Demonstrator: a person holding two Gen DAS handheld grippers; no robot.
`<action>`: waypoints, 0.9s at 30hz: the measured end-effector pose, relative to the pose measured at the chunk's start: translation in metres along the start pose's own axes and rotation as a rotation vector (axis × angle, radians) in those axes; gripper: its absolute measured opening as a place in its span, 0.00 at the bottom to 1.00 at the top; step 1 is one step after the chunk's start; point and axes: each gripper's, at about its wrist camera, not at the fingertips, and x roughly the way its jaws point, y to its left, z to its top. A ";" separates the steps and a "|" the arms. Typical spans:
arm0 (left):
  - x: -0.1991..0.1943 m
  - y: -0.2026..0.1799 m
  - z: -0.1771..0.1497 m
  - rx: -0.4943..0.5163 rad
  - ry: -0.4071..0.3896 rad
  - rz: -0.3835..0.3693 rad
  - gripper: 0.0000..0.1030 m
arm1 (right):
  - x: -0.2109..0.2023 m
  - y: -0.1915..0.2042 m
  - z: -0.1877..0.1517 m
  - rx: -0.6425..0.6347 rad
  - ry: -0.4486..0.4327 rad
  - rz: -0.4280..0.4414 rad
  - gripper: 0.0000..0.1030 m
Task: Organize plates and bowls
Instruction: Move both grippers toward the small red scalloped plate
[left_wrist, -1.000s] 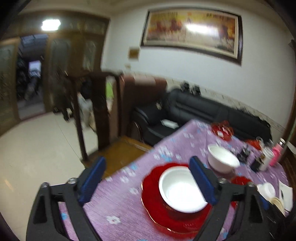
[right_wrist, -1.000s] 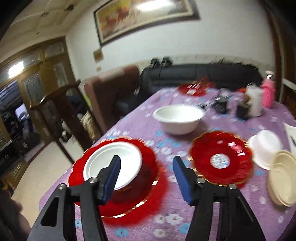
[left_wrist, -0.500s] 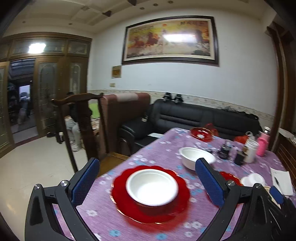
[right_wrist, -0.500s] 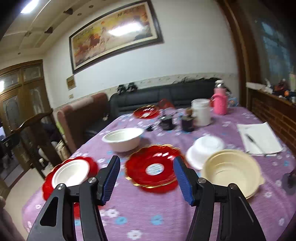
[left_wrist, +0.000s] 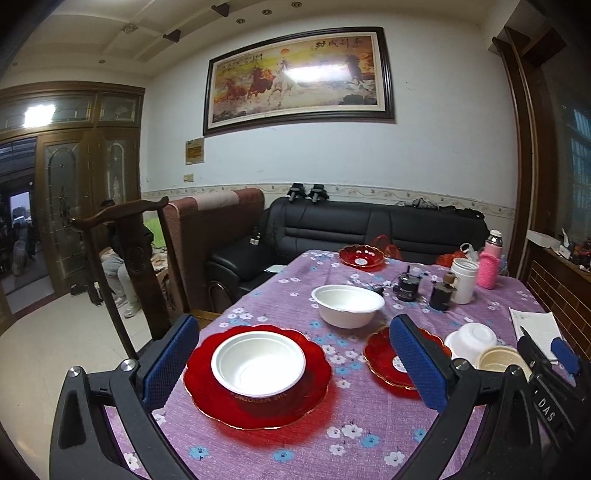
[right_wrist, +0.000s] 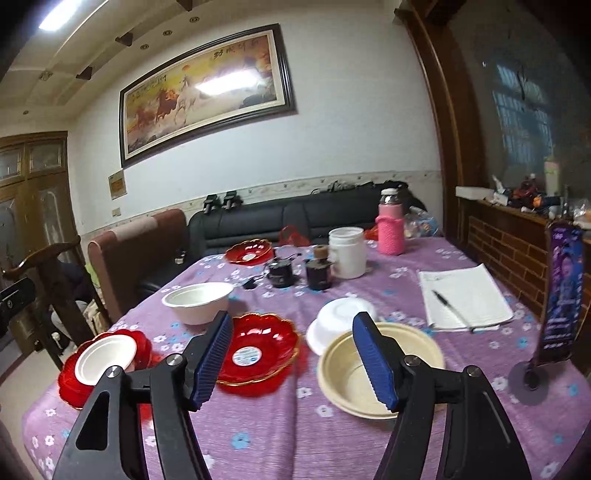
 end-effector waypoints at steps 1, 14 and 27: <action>0.001 0.001 0.000 -0.001 0.007 -0.007 1.00 | 0.000 -0.001 0.001 -0.005 0.000 -0.005 0.71; 0.022 0.053 -0.002 -0.136 0.091 -0.077 1.00 | -0.008 -0.045 -0.018 0.023 0.097 -0.127 0.71; 0.048 0.007 -0.035 -0.029 0.268 -0.229 1.00 | 0.011 -0.082 -0.036 0.127 0.233 -0.139 0.71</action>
